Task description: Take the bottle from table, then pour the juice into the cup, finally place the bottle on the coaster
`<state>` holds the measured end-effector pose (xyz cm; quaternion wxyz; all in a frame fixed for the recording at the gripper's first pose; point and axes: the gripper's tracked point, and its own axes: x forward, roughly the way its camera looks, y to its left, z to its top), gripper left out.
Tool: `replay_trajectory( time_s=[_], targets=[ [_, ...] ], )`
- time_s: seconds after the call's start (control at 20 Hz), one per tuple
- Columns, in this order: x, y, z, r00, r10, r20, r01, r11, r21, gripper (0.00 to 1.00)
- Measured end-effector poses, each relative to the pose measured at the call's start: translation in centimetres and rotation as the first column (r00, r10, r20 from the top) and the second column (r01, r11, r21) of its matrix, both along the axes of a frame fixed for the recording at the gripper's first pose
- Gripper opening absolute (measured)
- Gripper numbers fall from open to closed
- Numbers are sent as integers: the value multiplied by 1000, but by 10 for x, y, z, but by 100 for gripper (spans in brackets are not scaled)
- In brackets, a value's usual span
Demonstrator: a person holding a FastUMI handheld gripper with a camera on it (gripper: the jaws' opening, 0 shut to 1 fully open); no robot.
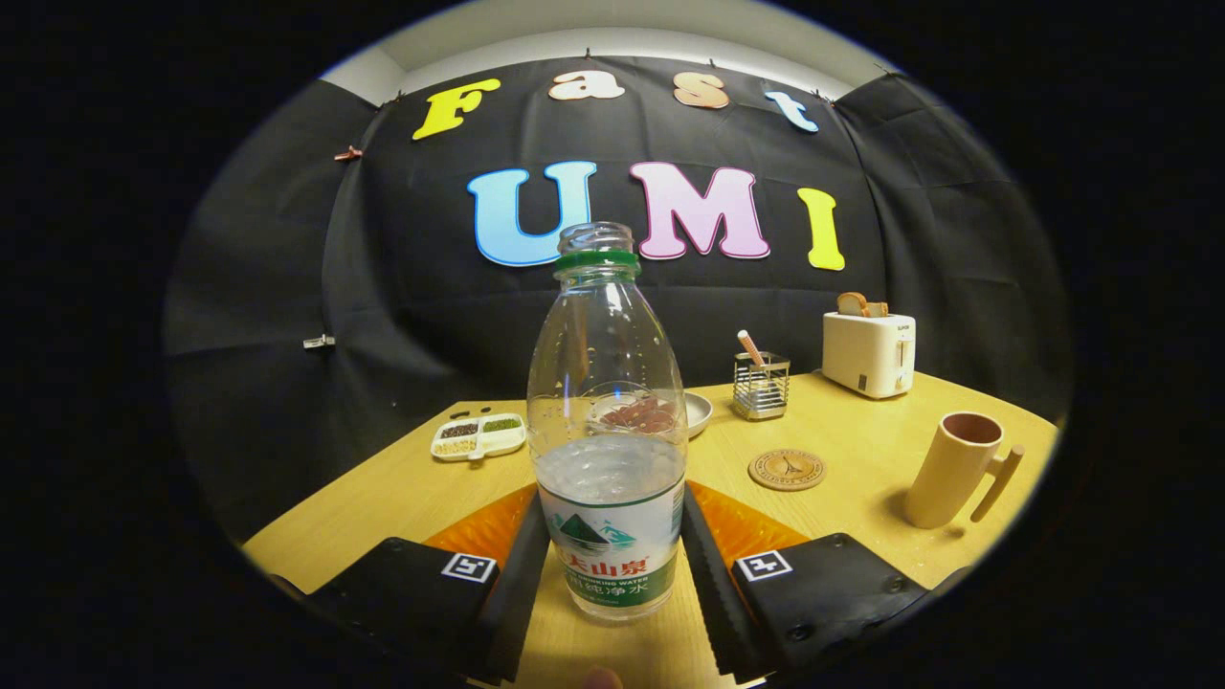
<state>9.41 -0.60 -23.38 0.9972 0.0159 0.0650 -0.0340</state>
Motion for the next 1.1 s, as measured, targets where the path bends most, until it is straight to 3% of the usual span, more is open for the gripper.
replay_trajectory(
  time_s=[0.35,0.55,0.85,1.1],
  targets=[
    [-11,-35,30,998,-50,-37,51,998,30,76],
    [-18,-53,44,997,-58,-41,64,982,177,76],
    [-18,-78,52,997,-73,-38,82,892,444,76],
    [-16,-96,42,993,-102,-61,118,776,620,76]
  ],
)
